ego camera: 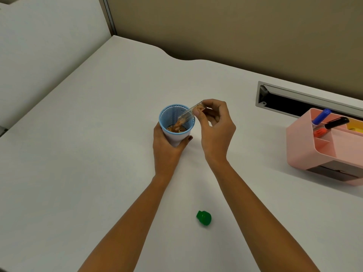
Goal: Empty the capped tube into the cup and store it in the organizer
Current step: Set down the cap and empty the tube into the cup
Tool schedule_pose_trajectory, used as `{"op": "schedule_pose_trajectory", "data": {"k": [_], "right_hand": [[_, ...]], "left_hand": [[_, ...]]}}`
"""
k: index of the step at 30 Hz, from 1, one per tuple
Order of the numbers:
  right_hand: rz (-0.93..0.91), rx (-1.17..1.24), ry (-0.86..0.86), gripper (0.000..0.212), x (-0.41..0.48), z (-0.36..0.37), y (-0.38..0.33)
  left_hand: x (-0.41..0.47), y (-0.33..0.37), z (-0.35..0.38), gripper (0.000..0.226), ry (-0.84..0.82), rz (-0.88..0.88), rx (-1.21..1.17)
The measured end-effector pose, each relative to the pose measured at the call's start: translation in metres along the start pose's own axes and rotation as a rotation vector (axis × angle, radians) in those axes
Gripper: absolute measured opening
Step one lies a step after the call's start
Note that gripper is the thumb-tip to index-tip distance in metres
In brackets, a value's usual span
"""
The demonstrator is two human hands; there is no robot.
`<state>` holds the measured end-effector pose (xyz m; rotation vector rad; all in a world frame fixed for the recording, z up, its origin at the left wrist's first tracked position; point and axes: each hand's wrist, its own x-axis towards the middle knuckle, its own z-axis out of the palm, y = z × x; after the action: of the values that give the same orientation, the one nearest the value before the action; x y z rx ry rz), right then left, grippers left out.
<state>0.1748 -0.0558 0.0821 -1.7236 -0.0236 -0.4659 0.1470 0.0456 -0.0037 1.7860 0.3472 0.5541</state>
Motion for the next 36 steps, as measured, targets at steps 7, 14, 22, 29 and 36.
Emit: {"op": "schedule_pose_trajectory", "data": {"k": [7, 14, 22, 29, 36], "right_hand": [[-0.051, 0.032, -0.006, 0.050, -0.0005, 0.0012, -0.0015], [-0.268, -0.153, -0.050, 0.029, 0.0016, -0.0013, 0.0006], [-0.243, -0.122, -0.052, 0.050, 0.0009, -0.0014, -0.0013], [-0.317, -0.187, -0.062, 0.026, 0.0027, -0.0040, 0.0022], [-0.168, -0.074, -0.011, 0.047, -0.0037, -0.0087, -0.0029]], "left_hand": [[-0.0001, 0.0003, -0.0002, 0.082, 0.002, 0.003, 0.003], [-0.0003, 0.0002, 0.0000, 0.083, -0.008, 0.006, -0.005], [-0.0002, 0.0002, 0.0008, 0.081, -0.006, 0.003, -0.005], [0.0000, 0.0007, 0.0002, 0.083, 0.003, 0.021, 0.013], [-0.0009, 0.0039, -0.0012, 0.083, -0.012, 0.016, 0.003]]}}
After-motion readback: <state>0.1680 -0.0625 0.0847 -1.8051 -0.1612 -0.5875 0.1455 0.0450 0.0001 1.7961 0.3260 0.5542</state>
